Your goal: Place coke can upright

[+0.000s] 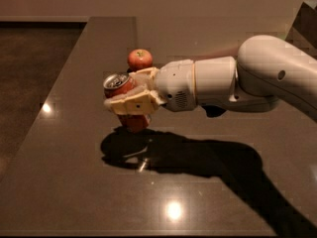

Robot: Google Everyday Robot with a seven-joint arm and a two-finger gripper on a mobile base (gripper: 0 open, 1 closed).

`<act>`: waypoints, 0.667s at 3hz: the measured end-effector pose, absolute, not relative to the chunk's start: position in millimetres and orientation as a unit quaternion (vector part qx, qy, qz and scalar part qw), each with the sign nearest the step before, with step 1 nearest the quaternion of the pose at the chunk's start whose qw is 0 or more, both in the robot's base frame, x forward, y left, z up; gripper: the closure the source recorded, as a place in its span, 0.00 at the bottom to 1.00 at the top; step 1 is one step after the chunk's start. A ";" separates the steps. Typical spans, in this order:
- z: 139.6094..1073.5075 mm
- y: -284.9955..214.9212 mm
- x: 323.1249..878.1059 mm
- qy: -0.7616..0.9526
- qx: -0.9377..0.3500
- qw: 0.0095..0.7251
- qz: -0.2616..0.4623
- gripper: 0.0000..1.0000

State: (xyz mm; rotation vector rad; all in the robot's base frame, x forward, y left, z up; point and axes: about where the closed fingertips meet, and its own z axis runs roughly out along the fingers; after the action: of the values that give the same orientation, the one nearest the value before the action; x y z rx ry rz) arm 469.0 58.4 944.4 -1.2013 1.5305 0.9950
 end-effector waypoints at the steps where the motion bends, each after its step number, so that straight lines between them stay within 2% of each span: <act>1: 941.4 60.3 467.1 0.615 -0.460 0.489 0.414 1.00; 2: 936.2 61.2 465.7 0.601 -0.443 0.513 0.424 1.00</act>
Offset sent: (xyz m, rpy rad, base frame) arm -0.0025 -0.0023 -0.0170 0.2130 -0.0547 -0.0853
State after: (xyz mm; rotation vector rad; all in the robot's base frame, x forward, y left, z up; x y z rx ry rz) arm 465.7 61.2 936.2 -1.0663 1.4455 1.0192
